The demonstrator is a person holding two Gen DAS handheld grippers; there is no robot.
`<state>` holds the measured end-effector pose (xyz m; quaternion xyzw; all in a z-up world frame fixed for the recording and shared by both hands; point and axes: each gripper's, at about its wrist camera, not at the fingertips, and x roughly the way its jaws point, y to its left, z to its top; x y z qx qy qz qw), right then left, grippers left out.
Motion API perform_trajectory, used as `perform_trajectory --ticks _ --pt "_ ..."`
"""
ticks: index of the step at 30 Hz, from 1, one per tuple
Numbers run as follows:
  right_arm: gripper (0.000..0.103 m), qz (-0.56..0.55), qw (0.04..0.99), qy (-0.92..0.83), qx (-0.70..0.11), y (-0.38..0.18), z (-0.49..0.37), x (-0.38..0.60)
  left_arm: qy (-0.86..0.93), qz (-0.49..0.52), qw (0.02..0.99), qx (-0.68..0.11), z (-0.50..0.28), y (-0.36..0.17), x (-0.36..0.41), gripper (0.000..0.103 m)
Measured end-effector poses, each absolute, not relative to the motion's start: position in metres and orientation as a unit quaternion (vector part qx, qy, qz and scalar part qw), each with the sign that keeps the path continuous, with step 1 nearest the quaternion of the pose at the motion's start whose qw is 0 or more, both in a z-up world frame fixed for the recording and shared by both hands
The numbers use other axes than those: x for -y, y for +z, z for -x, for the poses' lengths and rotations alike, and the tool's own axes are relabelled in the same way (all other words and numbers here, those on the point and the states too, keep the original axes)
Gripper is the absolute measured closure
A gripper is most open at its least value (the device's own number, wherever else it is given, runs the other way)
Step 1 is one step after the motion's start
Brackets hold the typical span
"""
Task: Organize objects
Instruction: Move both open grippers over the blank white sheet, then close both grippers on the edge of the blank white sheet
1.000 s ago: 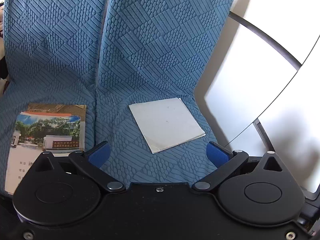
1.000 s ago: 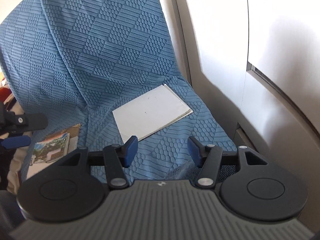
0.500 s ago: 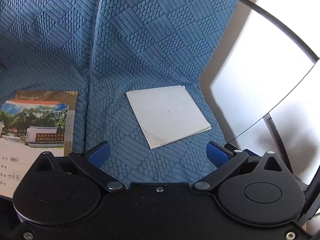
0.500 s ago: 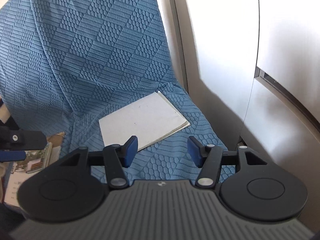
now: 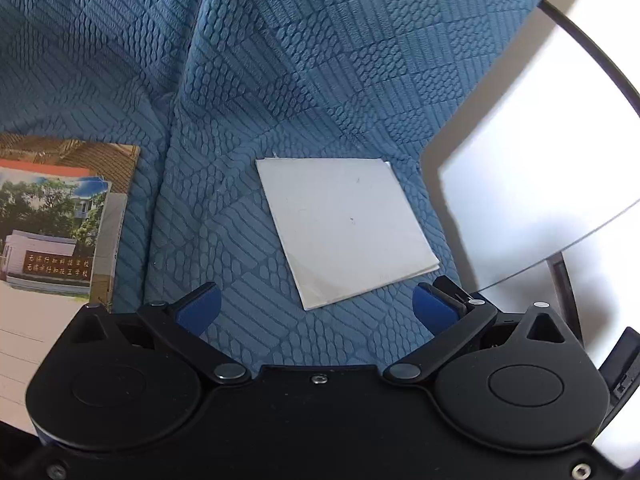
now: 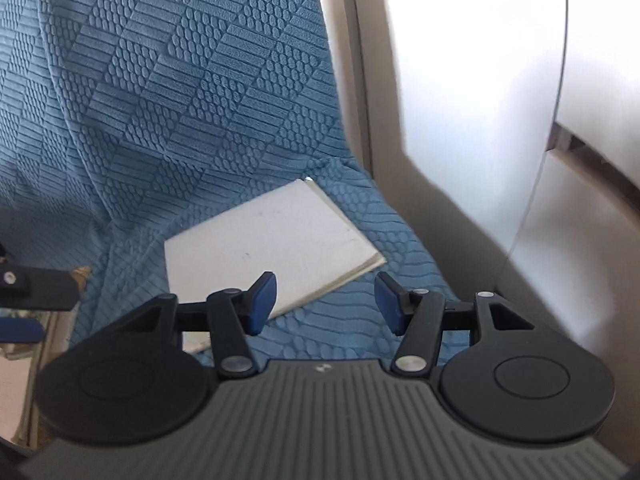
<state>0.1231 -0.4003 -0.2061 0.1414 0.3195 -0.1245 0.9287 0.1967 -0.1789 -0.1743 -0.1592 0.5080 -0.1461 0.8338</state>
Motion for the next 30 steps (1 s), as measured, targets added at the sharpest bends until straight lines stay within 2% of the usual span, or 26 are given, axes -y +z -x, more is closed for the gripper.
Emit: perform_trajectory --ticks 6,9,12,14,15,18,20,22,26,30 --pt "0.047 -0.184 0.921 -0.13 -0.319 -0.222 -0.145 0.418 -0.134 0.159 0.832 -0.514 -0.217 -0.193 0.185 0.002" --pt "0.047 -0.184 0.924 -0.129 -0.31 -0.225 -0.152 0.421 -0.146 0.165 0.827 -0.518 -0.226 -0.201 0.188 0.009" --pt "0.049 -0.18 0.925 -0.116 -0.313 -0.229 -0.159 0.421 -0.164 0.17 0.824 -0.516 -0.232 -0.206 0.193 0.017" --pt "0.056 -0.187 0.924 -0.105 -0.316 -0.234 -0.162 0.424 -0.169 0.172 0.823 -0.515 -0.234 -0.21 0.196 0.025" --pt "0.057 -0.188 0.923 -0.106 -0.32 -0.236 -0.164 0.425 -0.17 0.175 0.821 -0.517 -0.236 -0.213 0.196 0.027" --pt "0.067 -0.19 0.921 -0.104 -0.323 -0.239 -0.167 0.426 -0.161 0.186 0.815 -0.525 -0.242 -0.224 0.195 0.039" --pt "0.074 -0.187 0.919 -0.104 -0.33 -0.241 -0.17 0.424 -0.156 0.196 0.81 -0.531 -0.244 -0.231 0.192 0.055" --pt "0.078 -0.18 0.916 -0.11 -0.342 -0.244 -0.175 0.421 -0.15 0.208 0.805 -0.535 -0.245 -0.237 0.189 0.062" --pt "0.081 -0.169 0.908 -0.118 -0.364 -0.251 -0.183 0.415 -0.152 0.238 0.789 -0.546 -0.249 -0.248 0.183 0.076" --pt "0.081 -0.171 0.908 -0.122 -0.362 -0.251 -0.183 0.414 -0.159 0.263 0.771 -0.557 -0.252 -0.258 0.185 0.082"
